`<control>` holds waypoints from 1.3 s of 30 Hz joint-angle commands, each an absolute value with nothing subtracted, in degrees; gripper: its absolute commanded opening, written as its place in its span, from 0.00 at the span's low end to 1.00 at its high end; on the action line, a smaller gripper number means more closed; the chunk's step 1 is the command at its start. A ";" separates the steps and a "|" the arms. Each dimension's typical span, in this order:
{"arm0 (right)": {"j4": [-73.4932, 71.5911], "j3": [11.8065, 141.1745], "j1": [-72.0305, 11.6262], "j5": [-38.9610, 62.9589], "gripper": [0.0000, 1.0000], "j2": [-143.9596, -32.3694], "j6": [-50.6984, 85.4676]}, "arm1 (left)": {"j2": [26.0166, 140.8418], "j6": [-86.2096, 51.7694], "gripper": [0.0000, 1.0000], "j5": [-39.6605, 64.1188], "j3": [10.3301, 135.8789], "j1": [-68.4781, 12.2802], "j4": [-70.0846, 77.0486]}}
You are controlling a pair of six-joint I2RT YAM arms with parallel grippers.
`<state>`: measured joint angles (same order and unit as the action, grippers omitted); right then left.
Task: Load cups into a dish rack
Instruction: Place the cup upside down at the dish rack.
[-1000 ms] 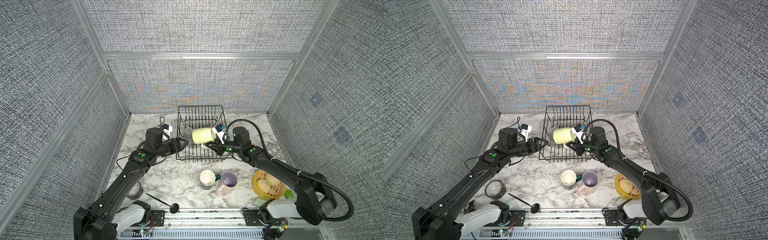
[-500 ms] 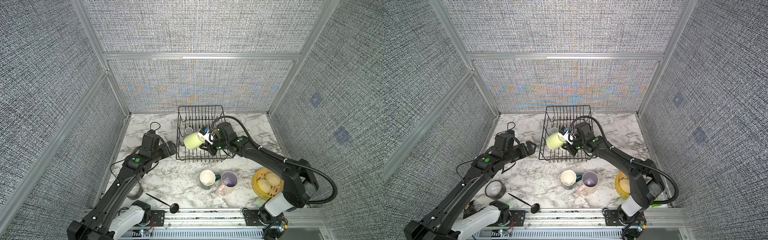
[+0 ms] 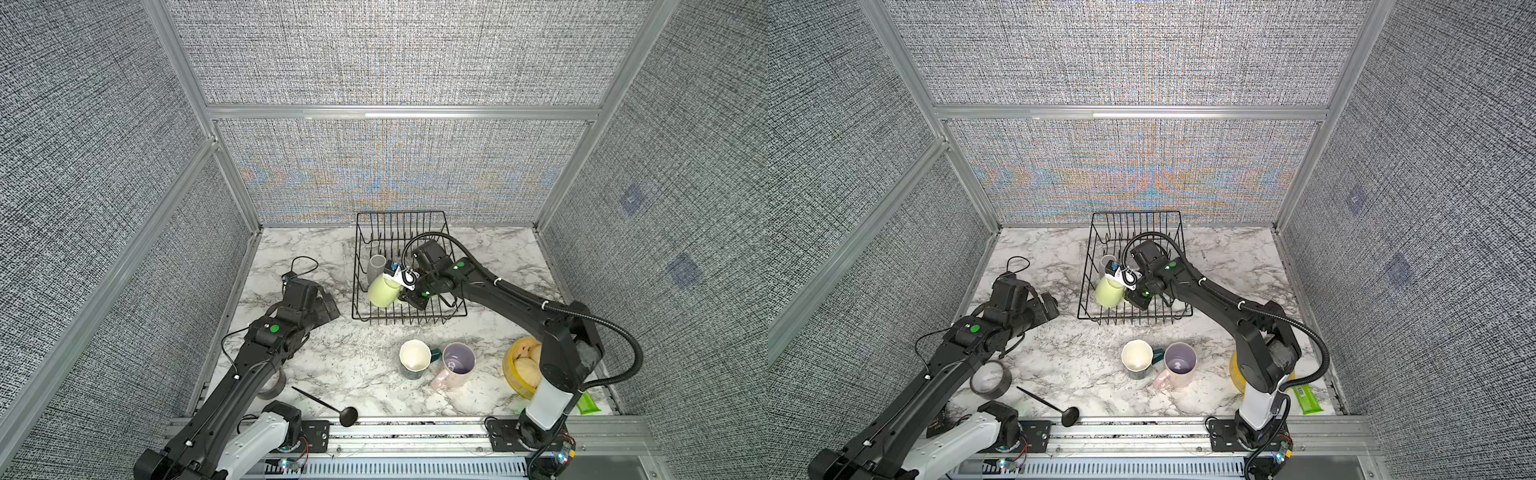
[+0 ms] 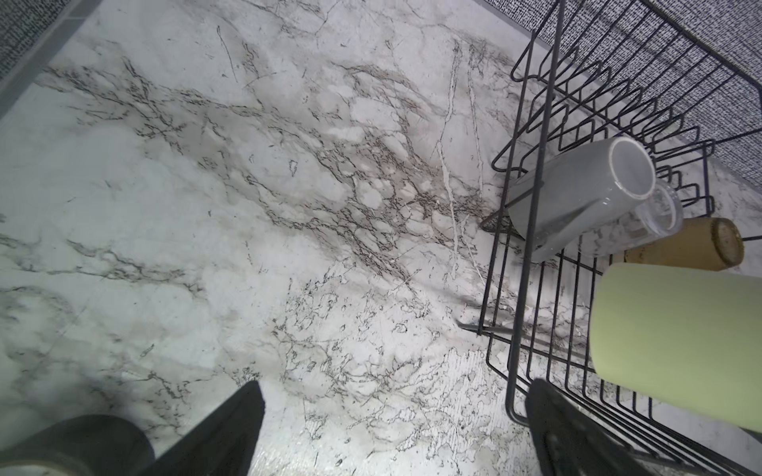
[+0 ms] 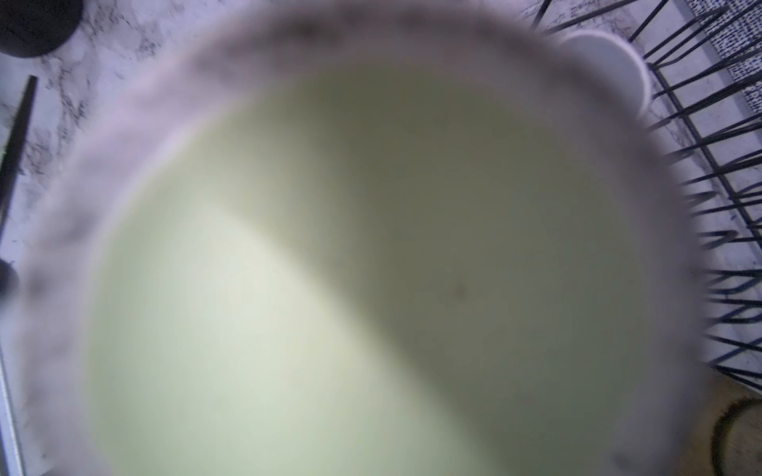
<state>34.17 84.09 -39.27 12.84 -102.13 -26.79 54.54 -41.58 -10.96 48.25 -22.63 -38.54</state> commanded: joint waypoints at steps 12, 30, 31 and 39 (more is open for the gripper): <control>40.87 92.08 -40.47 8.23 0.00 -108.77 -32.29 | 54.03 -41.31 1.00 -11.40 48.12 -22.31 -39.22; 45.75 101.98 -41.31 5.02 0.00 -119.50 -35.81 | 54.73 -42.01 1.00 -10.11 47.92 -22.21 -39.27; 45.88 102.37 -41.39 4.89 0.00 -119.96 -35.94 | 54.69 -42.01 1.00 -10.03 47.58 -22.21 -38.67; 48.51 105.68 -41.75 2.72 0.01 -122.59 -37.16 | 56.79 -41.23 1.00 -9.13 48.47 -22.24 -37.44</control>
